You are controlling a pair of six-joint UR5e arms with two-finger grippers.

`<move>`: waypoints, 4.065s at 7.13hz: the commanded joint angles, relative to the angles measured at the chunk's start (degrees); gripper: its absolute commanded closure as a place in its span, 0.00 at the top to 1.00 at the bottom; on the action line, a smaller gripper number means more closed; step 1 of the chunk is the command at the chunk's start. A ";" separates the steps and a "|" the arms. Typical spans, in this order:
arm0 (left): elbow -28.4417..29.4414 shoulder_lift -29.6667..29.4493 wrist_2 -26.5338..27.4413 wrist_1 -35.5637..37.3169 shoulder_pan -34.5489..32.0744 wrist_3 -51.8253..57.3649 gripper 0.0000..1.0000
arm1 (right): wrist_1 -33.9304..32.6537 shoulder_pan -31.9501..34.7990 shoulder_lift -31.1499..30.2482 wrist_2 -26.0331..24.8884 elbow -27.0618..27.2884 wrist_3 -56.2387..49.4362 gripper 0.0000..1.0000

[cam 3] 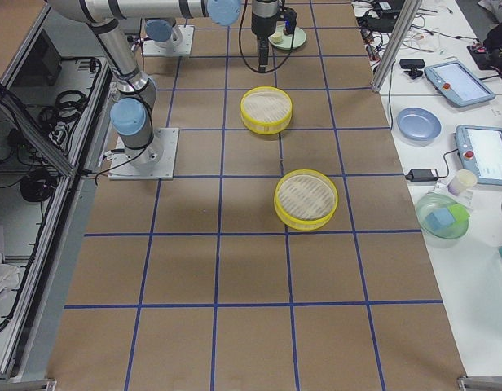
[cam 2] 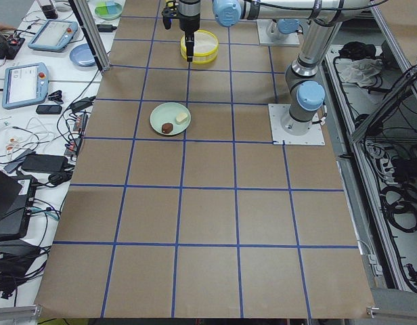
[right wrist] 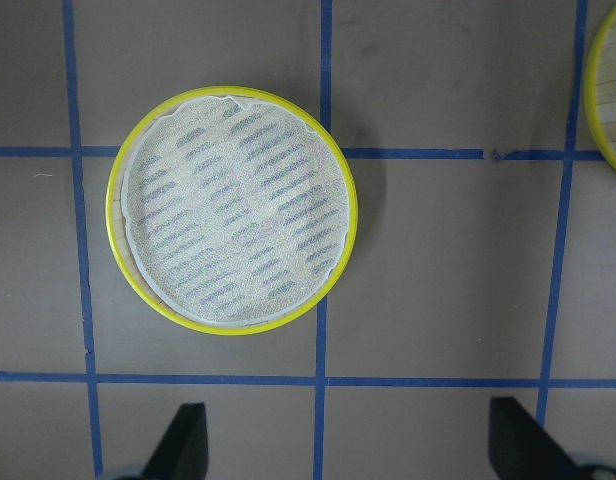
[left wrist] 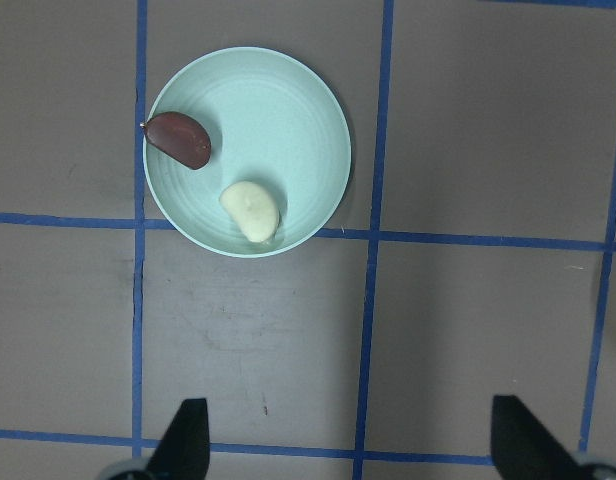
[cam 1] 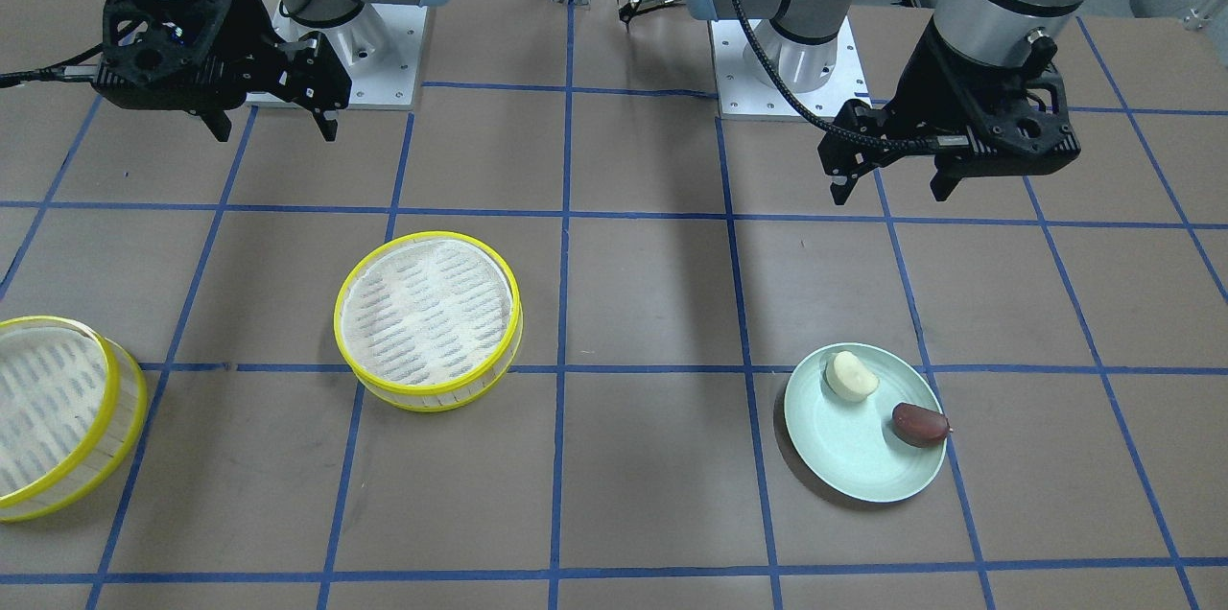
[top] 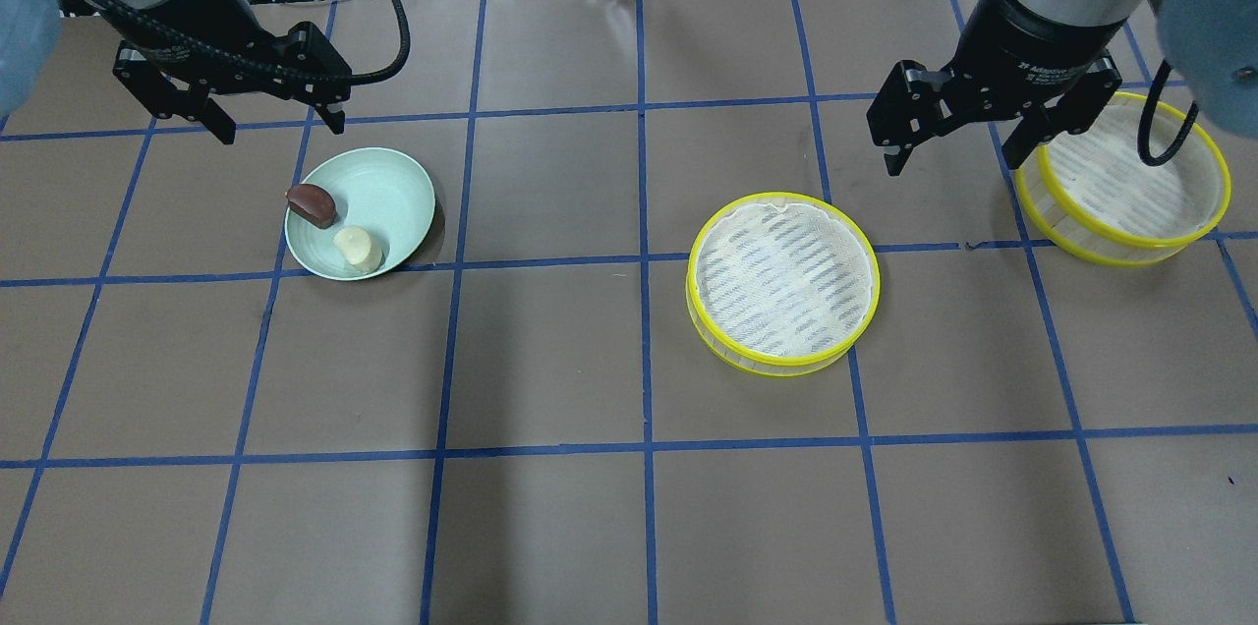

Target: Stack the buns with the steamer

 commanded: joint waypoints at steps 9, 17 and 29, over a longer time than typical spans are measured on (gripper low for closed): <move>-10.63 -8.67 -0.37 17.00 2.24 8.45 1.00 | 6.09 -0.70 0.57 -2.51 0.45 0.53 1.00; -10.21 -24.16 -1.67 22.09 7.42 6.49 1.00 | -28.20 -21.33 25.94 -8.90 0.36 -37.91 1.00; -9.33 -26.98 -3.27 21.51 8.57 3.47 0.00 | -37.94 -35.77 41.09 -2.49 -10.19 -60.83 0.00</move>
